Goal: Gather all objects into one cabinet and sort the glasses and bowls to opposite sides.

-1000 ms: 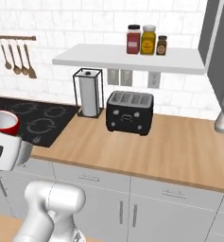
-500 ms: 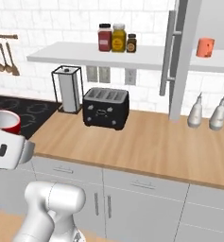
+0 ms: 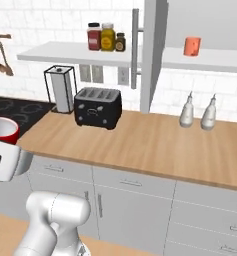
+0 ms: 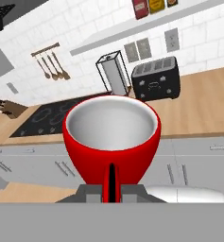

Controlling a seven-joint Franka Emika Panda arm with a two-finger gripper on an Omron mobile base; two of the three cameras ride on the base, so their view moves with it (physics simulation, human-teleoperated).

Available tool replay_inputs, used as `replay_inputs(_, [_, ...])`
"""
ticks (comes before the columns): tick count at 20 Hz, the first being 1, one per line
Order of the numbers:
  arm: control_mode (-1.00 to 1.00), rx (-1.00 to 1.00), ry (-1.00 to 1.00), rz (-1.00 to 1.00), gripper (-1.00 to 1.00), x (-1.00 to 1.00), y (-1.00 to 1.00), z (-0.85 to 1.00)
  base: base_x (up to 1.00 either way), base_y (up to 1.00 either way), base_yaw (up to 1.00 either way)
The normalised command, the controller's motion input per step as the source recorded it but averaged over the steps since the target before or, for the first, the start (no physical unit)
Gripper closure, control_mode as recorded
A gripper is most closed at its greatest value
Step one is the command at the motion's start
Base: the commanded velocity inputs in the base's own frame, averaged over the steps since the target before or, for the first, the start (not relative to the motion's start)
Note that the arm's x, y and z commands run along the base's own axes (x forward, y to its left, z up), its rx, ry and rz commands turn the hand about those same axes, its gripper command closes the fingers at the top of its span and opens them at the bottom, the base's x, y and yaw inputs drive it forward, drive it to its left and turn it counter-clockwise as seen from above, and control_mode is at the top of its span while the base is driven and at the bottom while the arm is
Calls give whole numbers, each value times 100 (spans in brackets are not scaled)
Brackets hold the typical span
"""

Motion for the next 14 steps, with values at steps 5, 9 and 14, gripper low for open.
replay_inputs(5, [100,0,0,0,100,0,0,0,-7,-69,0])
replay_inputs(9, [100,0,0,0,100,0,0,0,-11,-72,0])
replay_inputs(14, [100,0,0,0,100,0,0,0,-3,-75,0])
